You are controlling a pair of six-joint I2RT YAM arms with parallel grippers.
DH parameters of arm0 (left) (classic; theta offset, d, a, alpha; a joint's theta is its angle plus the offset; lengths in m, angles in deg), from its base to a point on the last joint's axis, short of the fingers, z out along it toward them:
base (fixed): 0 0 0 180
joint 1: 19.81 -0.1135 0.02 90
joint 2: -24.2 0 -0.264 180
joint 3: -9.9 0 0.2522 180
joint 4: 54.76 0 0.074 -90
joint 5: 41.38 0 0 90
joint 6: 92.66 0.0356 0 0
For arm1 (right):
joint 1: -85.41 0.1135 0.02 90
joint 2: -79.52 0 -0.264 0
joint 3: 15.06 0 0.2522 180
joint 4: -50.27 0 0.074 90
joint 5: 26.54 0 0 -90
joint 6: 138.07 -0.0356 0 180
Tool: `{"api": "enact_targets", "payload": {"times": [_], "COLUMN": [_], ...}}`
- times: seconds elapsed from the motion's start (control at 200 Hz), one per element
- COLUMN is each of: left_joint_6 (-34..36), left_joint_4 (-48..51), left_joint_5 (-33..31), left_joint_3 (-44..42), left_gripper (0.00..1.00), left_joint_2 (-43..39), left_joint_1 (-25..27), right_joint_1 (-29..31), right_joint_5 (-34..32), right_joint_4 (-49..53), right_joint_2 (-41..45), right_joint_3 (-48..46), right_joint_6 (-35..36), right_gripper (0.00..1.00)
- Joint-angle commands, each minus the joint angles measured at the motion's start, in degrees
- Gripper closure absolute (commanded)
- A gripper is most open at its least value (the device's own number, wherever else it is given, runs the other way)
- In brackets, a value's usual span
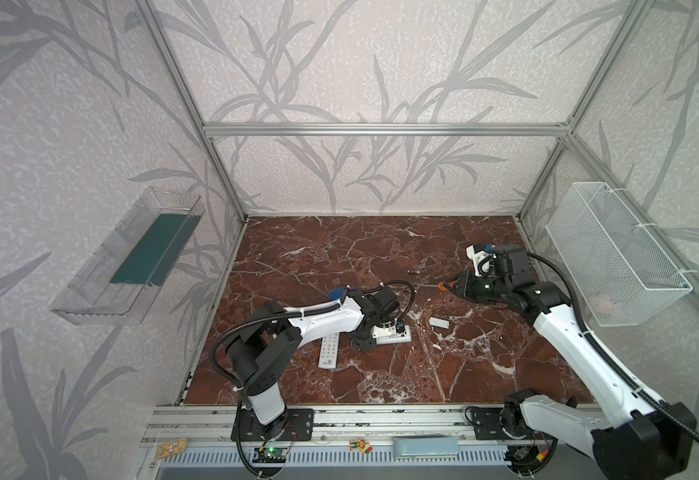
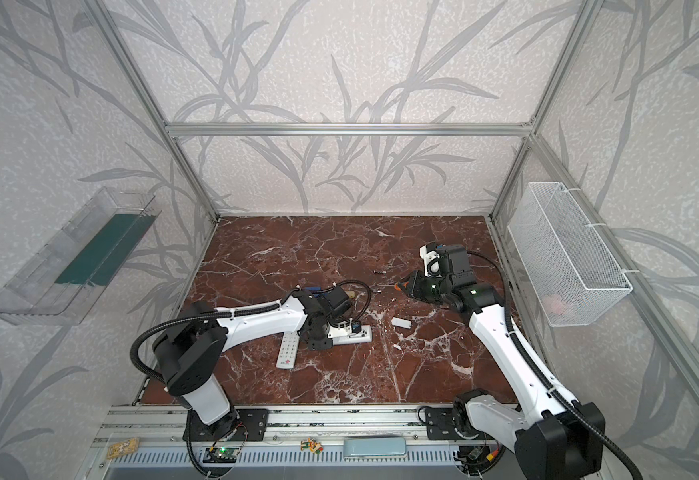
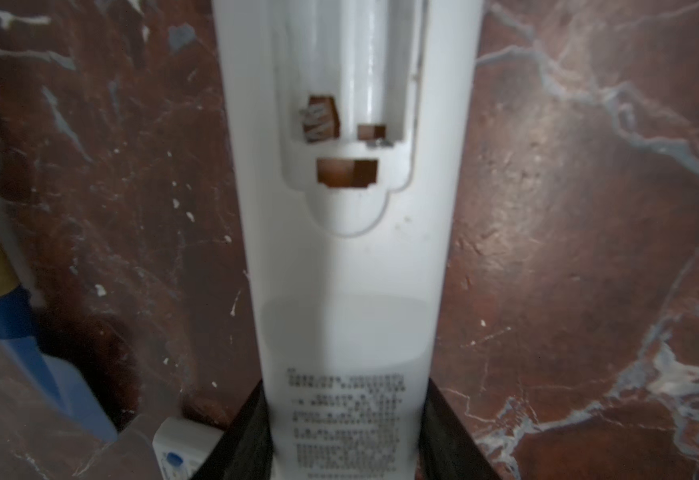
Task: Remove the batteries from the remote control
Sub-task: 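Release the remote with the left gripper and raise both arms away from the table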
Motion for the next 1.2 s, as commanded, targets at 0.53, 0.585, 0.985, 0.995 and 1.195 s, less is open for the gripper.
{"api": "enact_targets", "payload": {"times": [0.53, 0.585, 0.985, 0.995, 1.195], "left_joint_6": [-12.1, -15.4, -29.5, -29.8, -39.3], "left_joint_4": [-7.1, -8.8, -18.3, -18.3, -19.2], "left_joint_5": [9.8, 9.9, 11.3, 11.3, 15.4], "left_joint_3": [1.5, 0.4, -7.5, -7.5, -6.5], "left_gripper": [0.01, 0.01, 0.01, 0.01, 0.01], "left_joint_2": [-13.0, -15.2, -27.7, -27.8, -28.5], "left_joint_1": [-5.6, -5.9, -7.9, -8.0, -11.1], "right_joint_1": [-5.5, -5.5, -5.4, -5.4, -5.4], "right_joint_5": [-2.0, -2.6, -4.1, -4.2, -4.5], "right_joint_4": [-12.7, -11.9, -11.1, -11.1, -11.6], "right_joint_2": [-26.9, -29.7, -42.3, -42.4, -43.0], "right_joint_3": [15.5, 18.3, 26.5, 26.5, 25.7], "right_joint_6": [4.8, 5.8, 7.0, 7.0, 7.5], "right_gripper": [1.00, 1.00, 1.00, 1.00, 1.00]}}
